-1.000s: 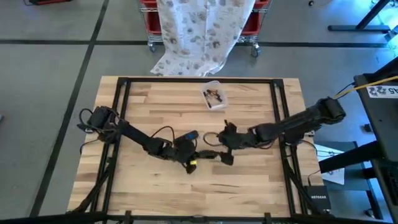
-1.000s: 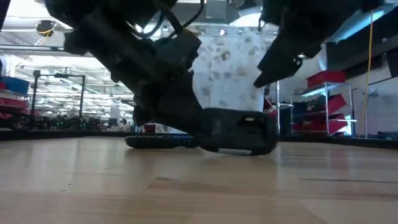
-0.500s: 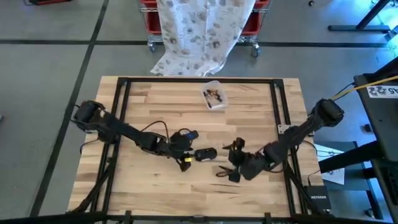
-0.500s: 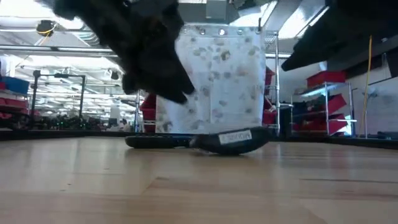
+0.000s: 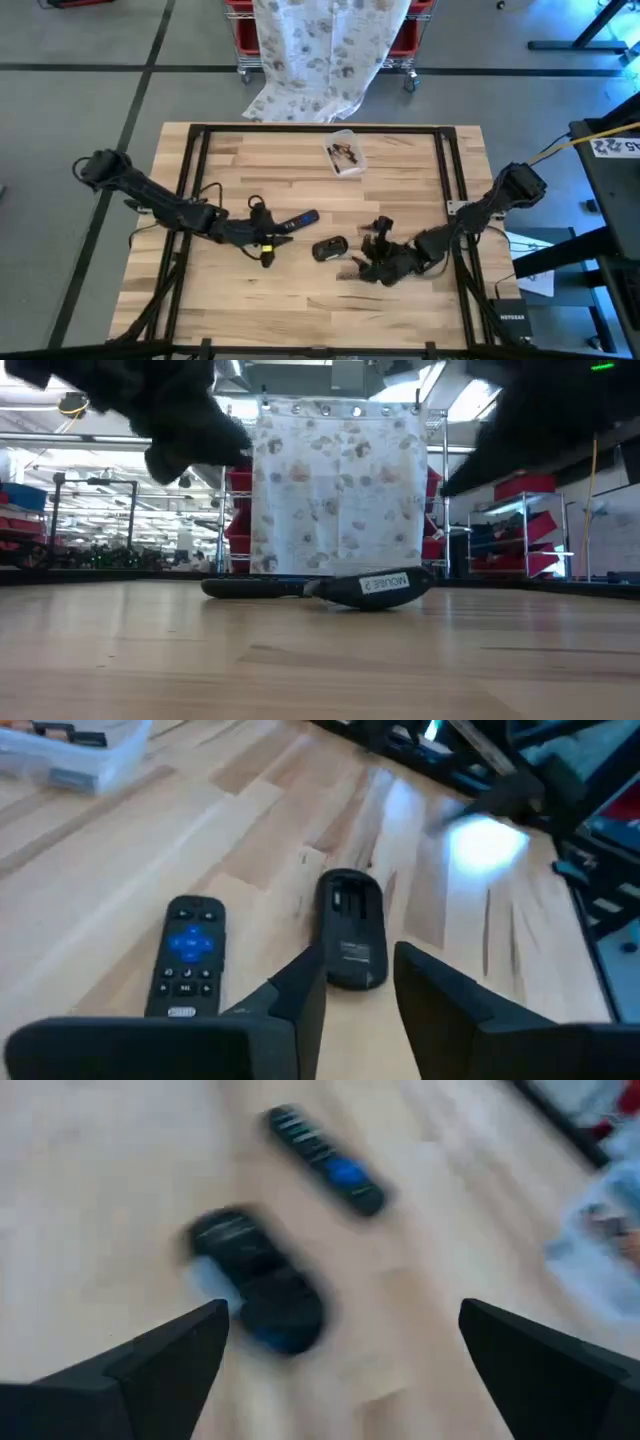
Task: Insert battery
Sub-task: Insert the white battery into the wireless mouse
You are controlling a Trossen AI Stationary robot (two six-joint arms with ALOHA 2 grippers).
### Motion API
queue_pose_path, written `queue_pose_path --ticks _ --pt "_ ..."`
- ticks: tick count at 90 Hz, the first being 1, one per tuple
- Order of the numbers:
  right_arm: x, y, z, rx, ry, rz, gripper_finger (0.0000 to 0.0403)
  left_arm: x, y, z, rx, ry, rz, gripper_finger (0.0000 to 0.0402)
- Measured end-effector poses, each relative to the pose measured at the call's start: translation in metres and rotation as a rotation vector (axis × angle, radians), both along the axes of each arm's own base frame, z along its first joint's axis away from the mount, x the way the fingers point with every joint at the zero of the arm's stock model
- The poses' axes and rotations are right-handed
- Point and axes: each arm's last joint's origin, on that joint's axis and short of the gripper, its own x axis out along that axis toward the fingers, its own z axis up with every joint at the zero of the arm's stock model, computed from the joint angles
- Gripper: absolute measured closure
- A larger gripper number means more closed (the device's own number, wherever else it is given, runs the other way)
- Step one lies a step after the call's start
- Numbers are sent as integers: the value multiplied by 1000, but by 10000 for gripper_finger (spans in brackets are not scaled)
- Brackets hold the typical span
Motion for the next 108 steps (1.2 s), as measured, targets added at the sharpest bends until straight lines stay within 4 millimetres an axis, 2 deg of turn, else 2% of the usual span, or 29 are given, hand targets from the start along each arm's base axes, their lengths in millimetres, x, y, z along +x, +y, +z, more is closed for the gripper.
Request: queue_pose_path --ticks 13,24,37,48,59,69,87,108 --pt "21 -69 23 33 68 -67 63 -7 2 -13 -31 -1 24 306" --pt "34 -142 34 99 93 -151 121 -11 -1 -16 -1 3 43 306" --pt "40 -221 34 140 118 -245 192 -13 -6 -15 55 -1 32 306" --pt "53 -267 28 209 129 -215 236 -14 -8 -15 105 2 30 306" --pt "72 -291 11 258 193 -135 261 -14 -8 -15 137 3 18 306" --pt "85 -300 -6 211 306 -96 267 -14 -8 -15 147 5 14 306" --pt "90 -309 -29 194 387 -115 269 -14 -8 -15 183 13 -5 306" --pt "86 -327 -52 246 387 -140 269 -7 2 -4 384 -32 -36 306"
